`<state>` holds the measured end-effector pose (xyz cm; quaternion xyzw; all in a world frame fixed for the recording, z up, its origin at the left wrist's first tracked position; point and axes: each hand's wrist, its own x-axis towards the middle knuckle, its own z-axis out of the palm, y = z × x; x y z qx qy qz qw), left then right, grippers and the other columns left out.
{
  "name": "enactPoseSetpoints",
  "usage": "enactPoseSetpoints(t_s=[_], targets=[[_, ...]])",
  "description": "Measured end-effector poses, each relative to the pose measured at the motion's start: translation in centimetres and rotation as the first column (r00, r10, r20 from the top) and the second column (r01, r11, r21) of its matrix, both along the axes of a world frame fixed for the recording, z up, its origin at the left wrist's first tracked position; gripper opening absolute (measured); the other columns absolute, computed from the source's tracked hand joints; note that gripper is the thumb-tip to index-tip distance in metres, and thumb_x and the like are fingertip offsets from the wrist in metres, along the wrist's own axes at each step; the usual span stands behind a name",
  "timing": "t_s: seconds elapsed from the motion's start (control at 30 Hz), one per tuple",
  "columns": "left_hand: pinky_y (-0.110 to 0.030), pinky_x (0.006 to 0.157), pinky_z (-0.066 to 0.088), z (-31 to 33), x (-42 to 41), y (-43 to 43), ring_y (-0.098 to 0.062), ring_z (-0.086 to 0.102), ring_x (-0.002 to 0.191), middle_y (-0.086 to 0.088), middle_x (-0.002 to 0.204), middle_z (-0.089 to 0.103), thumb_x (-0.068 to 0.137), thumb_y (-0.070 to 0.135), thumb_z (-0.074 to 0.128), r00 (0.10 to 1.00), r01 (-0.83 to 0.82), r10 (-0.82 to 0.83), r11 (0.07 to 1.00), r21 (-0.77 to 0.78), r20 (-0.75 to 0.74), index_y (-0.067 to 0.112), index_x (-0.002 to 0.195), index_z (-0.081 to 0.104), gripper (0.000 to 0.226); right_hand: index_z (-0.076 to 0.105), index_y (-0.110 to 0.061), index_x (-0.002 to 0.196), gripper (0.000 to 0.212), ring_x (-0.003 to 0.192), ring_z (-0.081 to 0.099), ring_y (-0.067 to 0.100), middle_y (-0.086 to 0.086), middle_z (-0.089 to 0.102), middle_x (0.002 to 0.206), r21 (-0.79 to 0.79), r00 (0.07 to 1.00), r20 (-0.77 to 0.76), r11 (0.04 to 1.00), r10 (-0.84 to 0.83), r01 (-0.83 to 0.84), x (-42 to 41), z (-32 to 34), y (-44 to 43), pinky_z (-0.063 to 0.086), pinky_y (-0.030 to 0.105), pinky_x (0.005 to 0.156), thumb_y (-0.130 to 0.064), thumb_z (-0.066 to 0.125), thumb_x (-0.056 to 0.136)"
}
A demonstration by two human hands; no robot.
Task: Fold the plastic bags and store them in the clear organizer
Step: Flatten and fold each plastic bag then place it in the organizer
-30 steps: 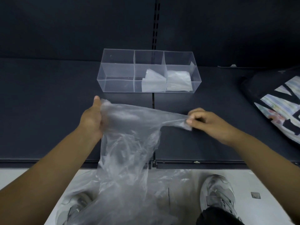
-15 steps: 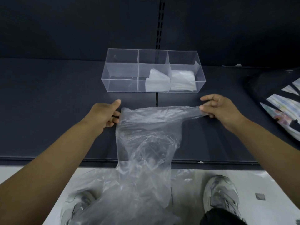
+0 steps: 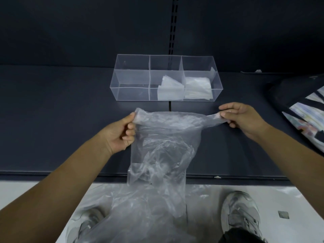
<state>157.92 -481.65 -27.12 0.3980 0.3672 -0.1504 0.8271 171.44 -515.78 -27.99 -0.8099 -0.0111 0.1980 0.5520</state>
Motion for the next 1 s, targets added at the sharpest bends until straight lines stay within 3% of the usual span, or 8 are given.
enactPoseSetpoints(t_s=[0.3, 0.57, 0.63, 0.7, 0.77, 0.83, 0.93, 1.0], targets=[[-0.014, 0.029, 0.018, -0.4, 0.2, 1.2, -0.003, 0.028, 0.035, 0.009, 0.054, 0.040, 0.085, 0.024, 0.071, 0.997, -0.082, 0.073, 0.941, 0.328, 0.038, 0.022, 0.072, 0.062, 0.016, 0.065, -0.008, 0.093, 0.011, 0.045, 0.049, 0.000, 0.005, 0.065, 0.074, -0.049, 0.978, 0.156, 0.988, -0.136, 0.146, 0.0, -0.1, 0.2, 0.043, 0.009, 0.049, -0.001, 0.067, 0.085], [-0.016, 0.034, 0.025, 0.3, 0.7, 1.5, -0.005, 0.033, 0.045, 0.008, 0.059, 0.045, 0.082, 0.021, 0.073, 0.991, -0.126, 0.112, 0.960, 0.250, 0.068, 0.020, 0.069, 0.058, 0.020, 0.061, -0.017, 0.075, 0.015, 0.045, 0.052, -0.004, -0.002, 0.062, 0.058, -0.077, 0.945, 0.218, 0.961, -0.243, 0.265, 0.8, -0.4, 0.2, 0.043, 0.007, 0.051, -0.010, 0.072, 0.082], [-0.017, 0.036, 0.027, 0.6, 0.8, 1.6, -0.006, 0.036, 0.046, 0.007, 0.061, 0.045, 0.085, 0.019, 0.068, 0.985, -0.168, 0.157, 0.956, 0.241, 0.065, 0.018, 0.072, 0.058, 0.016, 0.060, -0.017, 0.078, 0.013, 0.050, 0.054, -0.002, -0.001, 0.061, 0.059, -0.098, 0.932, 0.249, 0.951, -0.263, 0.294, 1.3, -0.6, 0.1, 0.046, 0.012, 0.059, -0.010, 0.069, 0.085], [-0.017, 0.042, 0.033, 1.0, 0.8, 1.8, -0.006, 0.043, 0.051, 0.005, 0.066, 0.050, 0.088, 0.019, 0.065, 0.982, -0.189, 0.179, 0.936, 0.297, 0.063, 0.017, 0.078, 0.061, 0.011, 0.062, -0.015, 0.094, 0.007, 0.066, 0.058, 0.005, -0.001, 0.061, 0.072, -0.146, 0.920, 0.276, 0.935, -0.277, 0.325, 1.6, -0.6, -0.1, 0.044, 0.019, 0.069, -0.015, 0.065, 0.089], [-0.019, 0.053, 0.042, 1.4, 0.5, 1.7, -0.008, 0.055, 0.061, 0.003, 0.075, 0.058, 0.091, 0.022, 0.063, 0.988, -0.155, 0.148, 0.906, 0.394, 0.048, 0.016, 0.084, 0.062, 0.009, 0.053, -0.015, 0.122, 0.035, 0.087, 0.057, 0.012, 0.002, 0.058, 0.098, -0.236, 0.925, 0.294, 0.920, -0.240, 0.313, 1.5, -0.4, -0.3, 0.044, 0.019, 0.077, -0.026, 0.063, 0.091], [-0.024, 0.062, 0.049, 1.5, -0.4, 1.1, -0.013, 0.064, 0.076, -0.001, 0.088, 0.065, 0.093, 0.028, 0.060, 0.996, -0.087, 0.093, 0.892, 0.444, 0.010, 0.013, 0.091, 0.062, 0.015, 0.042, -0.016, 0.134, 0.051, 0.100, 0.053, 0.014, 0.006, 0.047, 0.122, -0.280, 0.914, 0.339, 0.904, -0.223, 0.324, 0.0, 0.3, 0.0, 0.045, 0.026, 0.089, -0.036, 0.061, 0.091], [-0.027, 0.061, 0.055, 1.5, -3.1, -0.4, -0.021, 0.071, 0.081, -0.009, 0.092, 0.071, 0.092, 0.038, 0.060, 0.993, 0.098, -0.051, 0.870, 0.484, -0.108, 0.008, 0.096, 0.063, 0.030, 0.050, -0.018, 0.123, 0.043, 0.094, 0.053, 0.004, 0.010, 0.048, 0.123, -0.160, 0.892, 0.409, 0.948, -0.191, 0.276, -5.2, 1.8, 1.1, 0.045, 0.019, 0.091, -0.041, 0.061, 0.089], [-0.026, 0.055, 0.057, 1.4, -5.8, -1.3, -0.024, 0.073, 0.076, -0.012, 0.085, 0.075, 0.086, 0.042, 0.064, 0.973, 0.215, -0.147, 0.853, 0.475, -0.177, 0.005, 0.096, 0.066, 0.038, 0.053, -0.026, 0.113, 0.042, 0.086, 0.053, -0.004, 0.005, 0.055, 0.114, -0.055, 0.949, 0.297, 0.991, -0.104, 0.125, -10.3, 2.3, 1.6, 0.042, 0.007, 0.080, -0.049, 0.067, 0.080]])
